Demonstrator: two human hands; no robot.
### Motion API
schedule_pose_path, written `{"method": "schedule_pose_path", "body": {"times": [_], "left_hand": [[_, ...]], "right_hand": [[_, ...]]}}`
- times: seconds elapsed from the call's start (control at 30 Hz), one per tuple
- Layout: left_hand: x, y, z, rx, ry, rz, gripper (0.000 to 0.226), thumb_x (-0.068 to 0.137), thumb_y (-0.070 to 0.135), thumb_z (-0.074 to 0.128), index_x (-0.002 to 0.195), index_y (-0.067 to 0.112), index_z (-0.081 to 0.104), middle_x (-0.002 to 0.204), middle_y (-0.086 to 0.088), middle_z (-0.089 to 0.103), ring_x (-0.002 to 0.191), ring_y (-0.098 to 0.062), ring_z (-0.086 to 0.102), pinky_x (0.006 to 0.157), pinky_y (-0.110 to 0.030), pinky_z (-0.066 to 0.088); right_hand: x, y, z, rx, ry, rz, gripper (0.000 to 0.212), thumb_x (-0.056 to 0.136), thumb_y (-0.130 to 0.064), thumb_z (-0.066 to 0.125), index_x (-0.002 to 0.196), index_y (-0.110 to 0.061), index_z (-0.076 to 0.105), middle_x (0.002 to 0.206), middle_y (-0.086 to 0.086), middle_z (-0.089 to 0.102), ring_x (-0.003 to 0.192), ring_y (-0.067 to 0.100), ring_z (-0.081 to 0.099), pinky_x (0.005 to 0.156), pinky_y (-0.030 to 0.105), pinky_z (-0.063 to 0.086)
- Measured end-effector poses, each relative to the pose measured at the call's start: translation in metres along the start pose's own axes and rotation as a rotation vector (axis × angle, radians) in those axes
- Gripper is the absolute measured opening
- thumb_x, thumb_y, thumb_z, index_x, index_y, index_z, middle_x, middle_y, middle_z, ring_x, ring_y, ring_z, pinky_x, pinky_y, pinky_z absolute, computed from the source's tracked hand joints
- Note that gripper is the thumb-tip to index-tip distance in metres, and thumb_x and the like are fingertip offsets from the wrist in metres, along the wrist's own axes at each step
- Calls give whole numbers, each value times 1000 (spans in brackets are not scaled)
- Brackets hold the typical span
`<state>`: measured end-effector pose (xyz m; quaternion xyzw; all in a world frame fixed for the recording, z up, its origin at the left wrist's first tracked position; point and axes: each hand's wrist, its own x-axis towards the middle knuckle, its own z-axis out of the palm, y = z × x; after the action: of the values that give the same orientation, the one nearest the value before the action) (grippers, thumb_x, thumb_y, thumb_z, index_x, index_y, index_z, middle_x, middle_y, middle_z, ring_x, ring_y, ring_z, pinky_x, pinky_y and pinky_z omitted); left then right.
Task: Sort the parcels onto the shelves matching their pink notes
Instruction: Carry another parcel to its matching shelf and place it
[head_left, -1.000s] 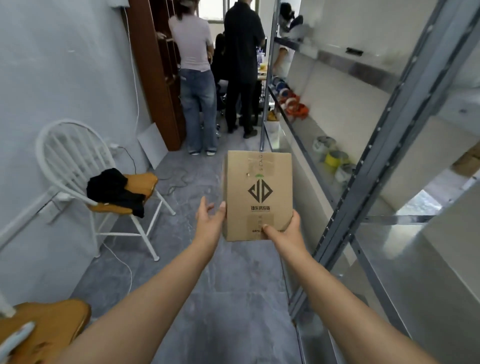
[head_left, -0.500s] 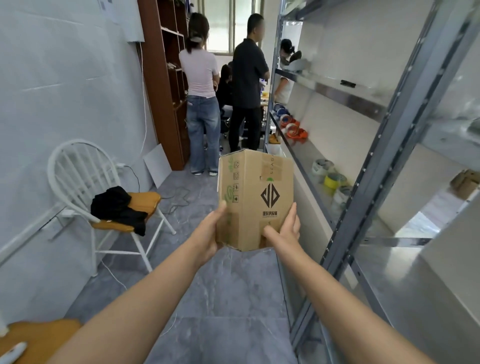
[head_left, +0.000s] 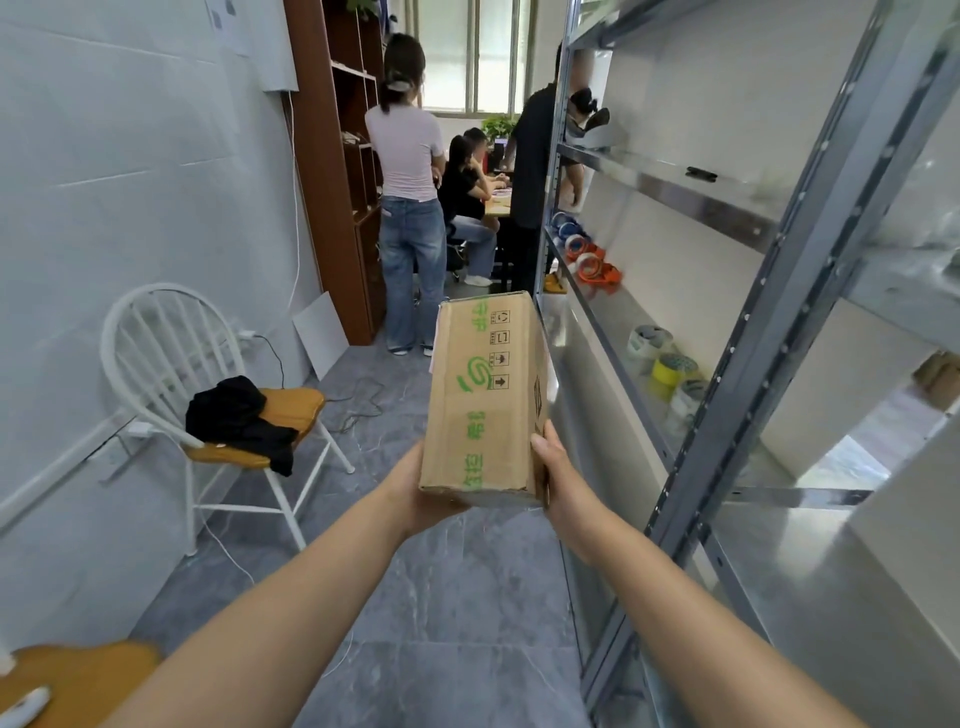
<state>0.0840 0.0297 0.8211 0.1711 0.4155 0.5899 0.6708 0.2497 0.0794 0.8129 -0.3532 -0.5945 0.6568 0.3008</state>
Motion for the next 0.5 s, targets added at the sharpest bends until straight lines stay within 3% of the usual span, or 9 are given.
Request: {"method": "schedule_pose_path", "body": {"times": [0.07,0.1,0.17,0.2,0.27,0.33,0.4,0.43,0.5], "left_hand": [[0,0,3,43,-28,-13,40,98,31,41,83,14,75,89,-9,74,75,-21,71,79,-34,52],[0,-1,5,51,-40,-12,44,98,33,40,81,14,77,86,-8,76,74,-20,73,80,-36,50],[1,-2,9,96,-37,17,43,99,33,37,84,13,72,78,-4,77,65,-18,73,72,-36,47],[1,-2,11,119,-19,34,39,100,33,37,89,13,68,83,-2,76,65,-18,72,70,-36,48],[1,-1,12,181,13,82,36,100,35,37,97,14,67,102,0,72,76,-20,71,72,-38,51],[6,-1,10,217,-3,115,39,97,44,40,95,23,72,106,-1,72,92,-23,69,80,-44,53],[8,-1,6,233,34,133,37,91,53,48,96,25,72,106,-3,69,103,-25,61,95,-50,49],[8,-1,5,235,69,146,36,89,52,51,98,23,70,103,-2,67,100,-23,60,95,-47,49],[9,-1,1,177,112,175,31,92,46,50,101,21,67,96,2,65,89,-16,60,78,-36,52]], "right_hand": [[0,-1,-6,-31,-12,-13,104,66,-80,56,151,-38,14,156,-12,31,141,10,33,118,46,25],[1,-1,-9,-40,-16,-16,102,68,-80,55,151,-36,16,156,-12,32,142,9,32,118,44,24],[-1,-2,-13,-63,-30,11,94,70,-81,52,150,-41,19,156,-14,30,144,10,27,118,48,21],[-4,-4,-15,-77,-36,20,89,72,-81,50,148,-44,22,154,-16,33,143,10,29,117,50,21],[-9,-9,-17,-94,-27,-12,81,74,-80,47,144,-42,34,132,-21,57,128,10,46,110,45,30],[-16,-20,-15,-90,13,-37,63,81,-70,42,136,-40,48,108,-21,67,111,5,55,102,38,37],[-17,-25,-17,-81,56,-45,40,92,-53,33,121,-43,60,114,-14,69,115,9,58,101,34,41],[-19,-27,-18,-92,86,-42,38,97,-46,28,114,-42,62,113,-13,69,114,9,59,98,31,43],[-20,-29,-22,-110,164,-22,41,101,-37,23,106,-34,63,107,-9,69,106,9,61,89,27,45]]}}
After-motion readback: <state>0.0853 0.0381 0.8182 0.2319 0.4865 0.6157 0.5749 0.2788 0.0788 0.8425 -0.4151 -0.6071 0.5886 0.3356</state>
